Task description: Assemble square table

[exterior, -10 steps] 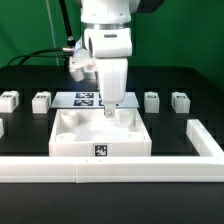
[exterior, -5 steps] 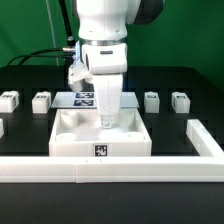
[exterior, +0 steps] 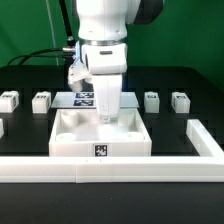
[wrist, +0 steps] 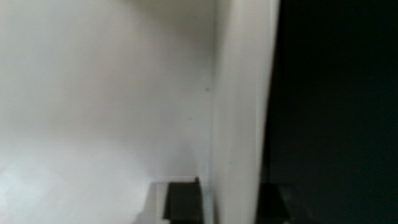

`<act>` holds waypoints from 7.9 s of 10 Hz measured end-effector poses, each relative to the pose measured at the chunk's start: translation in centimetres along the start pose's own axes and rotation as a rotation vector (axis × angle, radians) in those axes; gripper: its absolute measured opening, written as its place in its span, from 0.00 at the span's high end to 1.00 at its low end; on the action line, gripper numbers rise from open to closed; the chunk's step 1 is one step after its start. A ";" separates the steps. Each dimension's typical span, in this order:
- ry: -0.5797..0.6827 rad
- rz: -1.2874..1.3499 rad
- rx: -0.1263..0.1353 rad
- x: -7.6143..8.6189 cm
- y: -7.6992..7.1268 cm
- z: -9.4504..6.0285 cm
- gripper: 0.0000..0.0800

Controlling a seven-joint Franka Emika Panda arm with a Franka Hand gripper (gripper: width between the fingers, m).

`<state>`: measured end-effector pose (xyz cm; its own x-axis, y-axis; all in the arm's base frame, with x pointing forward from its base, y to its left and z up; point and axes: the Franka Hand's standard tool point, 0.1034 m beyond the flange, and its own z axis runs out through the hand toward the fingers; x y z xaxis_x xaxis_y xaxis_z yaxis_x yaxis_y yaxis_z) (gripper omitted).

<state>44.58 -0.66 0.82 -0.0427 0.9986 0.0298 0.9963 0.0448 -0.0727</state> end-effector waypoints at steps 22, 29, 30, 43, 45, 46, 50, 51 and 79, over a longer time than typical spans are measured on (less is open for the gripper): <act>0.042 0.059 -0.047 8.6 5.2 -0.1 0.81; 0.042 0.064 -0.047 8.4 5.2 -0.1 0.19; 0.042 0.064 -0.047 8.4 5.2 -0.1 0.19; 0.120 0.748 -0.176 9.1 2.1 -4.5 0.19; 0.152 1.035 -0.158 9.4 1.0 -4.6 0.19; 0.158 1.093 -0.151 9.4 1.1 -4.8 0.19; 0.194 1.417 -0.118 10.4 0.6 -4.5 0.19; 0.204 1.516 -0.104 11.8 0.2 -4.4 0.19; -0.682 1.469 0.616 18.8 -5.6 -0.9 0.19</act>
Offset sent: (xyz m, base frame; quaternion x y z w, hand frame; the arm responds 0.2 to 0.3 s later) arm 0.0000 0.0000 0.0000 0.0000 0.0000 0.0000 1.0000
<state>38.25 17.86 2.64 0.6177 0.0351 -0.7856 0.0638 -0.9979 0.0056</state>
